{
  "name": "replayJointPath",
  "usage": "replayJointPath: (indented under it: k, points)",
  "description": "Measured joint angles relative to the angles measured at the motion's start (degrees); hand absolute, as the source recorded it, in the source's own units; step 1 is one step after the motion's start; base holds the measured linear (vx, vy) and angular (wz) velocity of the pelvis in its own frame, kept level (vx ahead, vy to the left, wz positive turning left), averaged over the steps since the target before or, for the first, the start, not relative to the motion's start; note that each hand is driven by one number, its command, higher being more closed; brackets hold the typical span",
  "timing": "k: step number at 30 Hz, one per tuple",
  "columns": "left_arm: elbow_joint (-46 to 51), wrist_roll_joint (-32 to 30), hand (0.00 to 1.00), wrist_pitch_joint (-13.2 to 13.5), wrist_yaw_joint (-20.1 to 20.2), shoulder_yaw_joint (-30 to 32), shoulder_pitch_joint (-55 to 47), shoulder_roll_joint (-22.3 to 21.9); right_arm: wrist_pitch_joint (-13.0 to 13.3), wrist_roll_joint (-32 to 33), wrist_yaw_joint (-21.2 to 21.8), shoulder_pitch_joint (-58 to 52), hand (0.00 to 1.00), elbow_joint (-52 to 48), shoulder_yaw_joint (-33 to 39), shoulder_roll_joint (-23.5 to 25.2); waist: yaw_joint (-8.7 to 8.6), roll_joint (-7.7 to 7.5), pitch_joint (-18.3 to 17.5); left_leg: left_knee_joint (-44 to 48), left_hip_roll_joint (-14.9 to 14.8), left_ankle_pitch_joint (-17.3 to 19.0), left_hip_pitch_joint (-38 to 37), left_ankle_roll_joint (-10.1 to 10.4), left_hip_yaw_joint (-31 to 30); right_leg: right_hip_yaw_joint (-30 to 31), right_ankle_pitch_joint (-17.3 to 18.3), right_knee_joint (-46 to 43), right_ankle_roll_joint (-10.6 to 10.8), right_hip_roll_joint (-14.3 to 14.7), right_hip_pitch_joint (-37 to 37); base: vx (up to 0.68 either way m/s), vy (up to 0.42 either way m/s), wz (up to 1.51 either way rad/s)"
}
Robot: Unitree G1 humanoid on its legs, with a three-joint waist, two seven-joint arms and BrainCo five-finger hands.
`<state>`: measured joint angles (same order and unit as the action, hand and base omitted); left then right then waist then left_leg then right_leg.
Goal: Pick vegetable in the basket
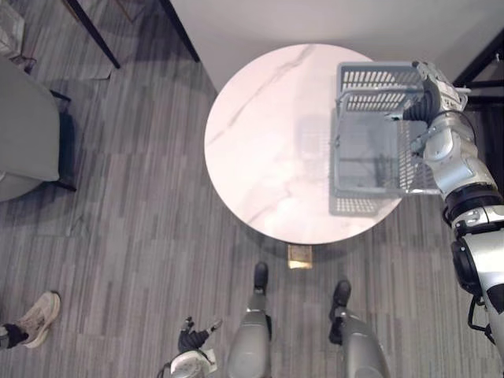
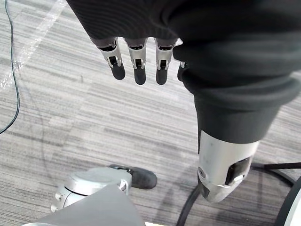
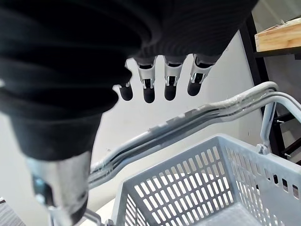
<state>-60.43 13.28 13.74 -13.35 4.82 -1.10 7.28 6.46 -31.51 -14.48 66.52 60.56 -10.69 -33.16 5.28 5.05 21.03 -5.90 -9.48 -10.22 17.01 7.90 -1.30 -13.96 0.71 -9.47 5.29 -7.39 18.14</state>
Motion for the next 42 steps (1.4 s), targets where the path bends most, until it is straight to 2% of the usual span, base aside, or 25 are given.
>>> replayJointPath:
  k: [13,31,32,36,41,42]
  points:
    - [0.13,-0.02,0.0,0.05,-0.01,-0.5,1.14,0.11,-0.12,-0.03,-1.03,6.9,0.0,5.57,0.17,-2.49,0.1,0.77,1.79,0.0,0.69,-0.94,2.96,-0.07,-2.62,-1.83,0.15,-0.87,0.01,-0.71,1.74,0.01,0.001,0.09]
    - [0.2,-0.03,0.0,0.0,-0.07,-1.07,1.36,0.29,-0.72,-0.25,-1.51,7.04,0.0,6.07,1.32,-4.23,0.49,1.91,2.9,0.03,1.44,-1.59,4.09,-0.04,-4.29,-2.69,2.46,-4.93,0.05,-1.96,3.66,0.02,-0.017,0.05]
    - [0.27,-0.03,0.0,0.0,-0.07,-1.17,1.36,0.29,-0.73,-0.68,-1.53,7.04,1.0,6.08,1.32,-4.23,0.49,2.05,2.97,0.01,1.49,-1.6,4.09,-0.04,-4.38,-2.7,2.53,-5.02,0.09,-2.01,3.66,0.0,-0.02,0.03]
    - [1.39,-0.02,0.0,0.01,-0.11,-1.17,1.37,0.29,-0.69,-2.23,-2.49,7.04,1.0,6.0,1.32,-4.5,0.44,2.82,3.34,0.01,1.8,-1.63,4.14,-0.09,-5.03,-2.89,2.8,-5.61,0.22,-2.39,3.77,0.0,-0.022,0.05]
    - [1.45,-0.01,0.0,0.03,-0.23,-1.17,1.38,0.33,-0.77,-2.23,-3.37,7.03,1.0,5.98,1.46,-5.76,0.49,2.93,3.38,0.02,2.15,-1.76,4.87,-0.26,-5.46,-3.11,2.9,-5.82,0.32,-2.72,4.29,0.03,-0.027,0.06]
    - [1.59,-0.02,0.0,0.03,-0.28,-1.28,1.44,0.34,-0.94,-2.3,-3.62,5.74,1.0,6.15,2.73,-5.91,1.07,2.96,3.38,0.15,2.32,-2.04,4.9,-0.23,-5.62,-2.7,3.33,-6.69,0.35,-2.93,4.6,0.07,-0.077,0.07]
